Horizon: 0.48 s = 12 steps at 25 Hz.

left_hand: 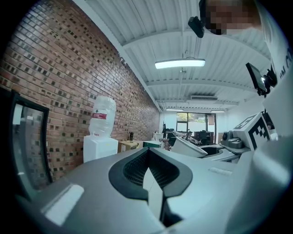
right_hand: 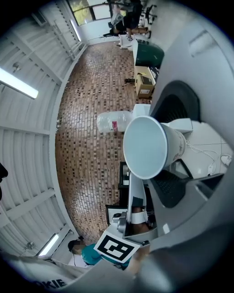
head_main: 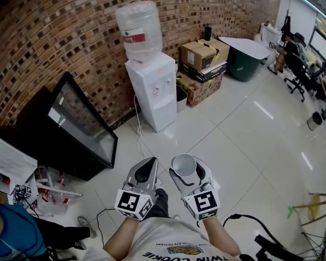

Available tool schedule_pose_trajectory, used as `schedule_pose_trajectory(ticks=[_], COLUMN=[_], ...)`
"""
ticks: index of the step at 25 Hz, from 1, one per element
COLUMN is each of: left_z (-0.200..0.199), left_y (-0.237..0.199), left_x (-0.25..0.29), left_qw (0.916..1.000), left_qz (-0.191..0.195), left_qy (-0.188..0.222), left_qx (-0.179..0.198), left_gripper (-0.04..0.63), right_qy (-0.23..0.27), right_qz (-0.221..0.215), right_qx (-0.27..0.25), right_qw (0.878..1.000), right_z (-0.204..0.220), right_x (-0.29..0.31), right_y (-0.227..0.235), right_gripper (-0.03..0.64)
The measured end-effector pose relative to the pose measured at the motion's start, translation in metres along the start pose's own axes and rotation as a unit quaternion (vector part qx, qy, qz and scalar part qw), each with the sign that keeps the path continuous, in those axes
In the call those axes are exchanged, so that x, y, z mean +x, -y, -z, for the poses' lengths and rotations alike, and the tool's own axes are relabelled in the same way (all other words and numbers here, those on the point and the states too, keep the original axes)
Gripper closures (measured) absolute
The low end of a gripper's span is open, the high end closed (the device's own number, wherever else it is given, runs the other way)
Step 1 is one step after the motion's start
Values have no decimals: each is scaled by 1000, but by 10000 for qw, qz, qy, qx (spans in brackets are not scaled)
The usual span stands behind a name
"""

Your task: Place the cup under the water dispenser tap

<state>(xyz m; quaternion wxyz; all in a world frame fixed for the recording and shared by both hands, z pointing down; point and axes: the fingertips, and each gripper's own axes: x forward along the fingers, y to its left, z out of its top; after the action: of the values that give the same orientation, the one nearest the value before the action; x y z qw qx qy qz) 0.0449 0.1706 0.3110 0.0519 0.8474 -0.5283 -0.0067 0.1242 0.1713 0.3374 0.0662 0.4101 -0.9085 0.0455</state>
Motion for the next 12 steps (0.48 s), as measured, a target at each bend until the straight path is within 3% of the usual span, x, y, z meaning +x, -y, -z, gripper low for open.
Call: schedule_pose_trajectory(ticks=[12], left_z=[-2], left_y=[-87], left_x=[71], left_qw=[9994], left_qz=[197], left_qy=[-170], left_qx=[-216], left_gripper=[604], right_qy=[-210], right_qz=[60], right_qx=[-12], right_qw=[9998], right_z=[-12], right_x=[106], right_y=[23], right_gripper=[288])
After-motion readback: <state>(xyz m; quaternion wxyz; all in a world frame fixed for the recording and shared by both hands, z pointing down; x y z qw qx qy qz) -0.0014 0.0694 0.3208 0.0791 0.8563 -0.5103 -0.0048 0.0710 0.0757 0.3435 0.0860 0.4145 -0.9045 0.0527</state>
